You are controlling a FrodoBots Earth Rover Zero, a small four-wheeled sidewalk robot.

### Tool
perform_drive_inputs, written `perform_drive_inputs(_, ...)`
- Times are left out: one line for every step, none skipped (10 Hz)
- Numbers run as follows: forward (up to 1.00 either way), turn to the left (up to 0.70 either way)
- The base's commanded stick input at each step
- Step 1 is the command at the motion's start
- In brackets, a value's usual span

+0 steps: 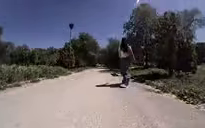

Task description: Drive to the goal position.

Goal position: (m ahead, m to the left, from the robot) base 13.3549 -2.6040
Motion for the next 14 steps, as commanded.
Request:
perform_drive_inputs(0.7,0.01)
perform_drive_inputs(0.7,0.01)
perform_drive_inputs(0.7,0.01)
perform_drive_inputs(0.7,0.01)
perform_drive_inputs(0.7,0.01)
perform_drive_inputs(0.7,0.01)
perform_drive_inputs(0.7,0.01)
perform_drive_inputs(0.7,0.01)
perform_drive_inputs(0.7,0.01)
perform_drive_inputs(0.7,0.01)
perform_drive_inputs(0.7,0.01)
perform_drive_inputs(0.7,0.01)
perform_drive_inputs(0.7,0.01)
perform_drive_inputs(0.7,0.01)
